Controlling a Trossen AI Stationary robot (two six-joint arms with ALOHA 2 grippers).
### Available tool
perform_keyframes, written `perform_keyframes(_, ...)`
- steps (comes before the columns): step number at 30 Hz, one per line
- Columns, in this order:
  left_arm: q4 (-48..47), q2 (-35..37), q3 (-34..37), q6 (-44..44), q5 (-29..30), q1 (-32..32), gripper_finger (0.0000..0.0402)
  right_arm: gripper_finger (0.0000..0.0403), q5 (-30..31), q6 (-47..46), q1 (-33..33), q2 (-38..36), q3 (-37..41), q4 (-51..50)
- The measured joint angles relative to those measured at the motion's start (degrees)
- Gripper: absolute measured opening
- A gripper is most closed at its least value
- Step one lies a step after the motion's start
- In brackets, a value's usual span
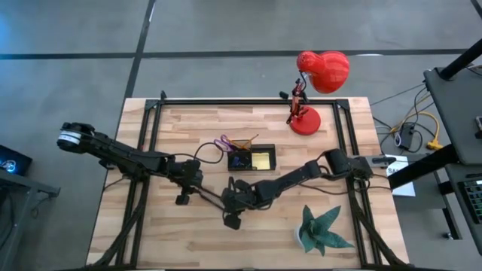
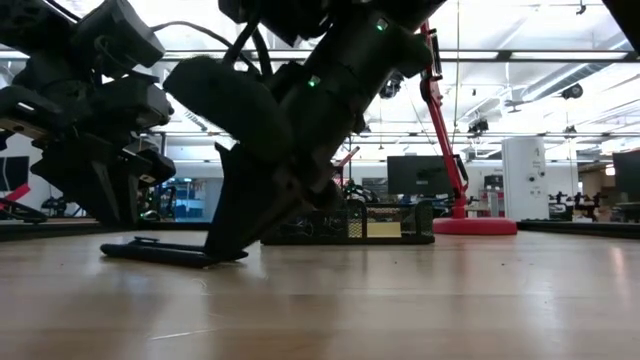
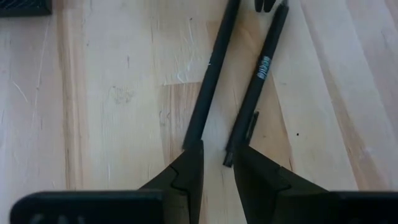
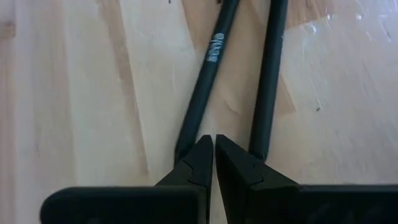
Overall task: Pick and place office supplies into organizer
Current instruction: Put the top black pen into the black desk organizer
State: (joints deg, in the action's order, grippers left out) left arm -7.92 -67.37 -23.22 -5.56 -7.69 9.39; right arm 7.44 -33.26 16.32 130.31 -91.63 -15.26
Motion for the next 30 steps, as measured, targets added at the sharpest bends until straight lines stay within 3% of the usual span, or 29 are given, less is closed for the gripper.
perform_keyframes(6, 0.0, 0.0, 0.0, 0.0, 0.0, 0.0, 0.007, 0.0013, 0.5, 0.5, -0.3, -0.2, -2.6, -2.2)
perform_keyframes(16, 0.0, 0.0, 0.0, 0.0, 0.0, 0.0, 0.007, 0.0013, 9.5, 3.4, 0.0, -0.5, -6.5, -14.3)
perform_keyframes(30, 0.0, 0.0, 0.2, 0.0, 0.0, 0.0, 0.007, 0.0013, 8.7, 4.5, 0.6, -0.5, -5.8, -13.8)
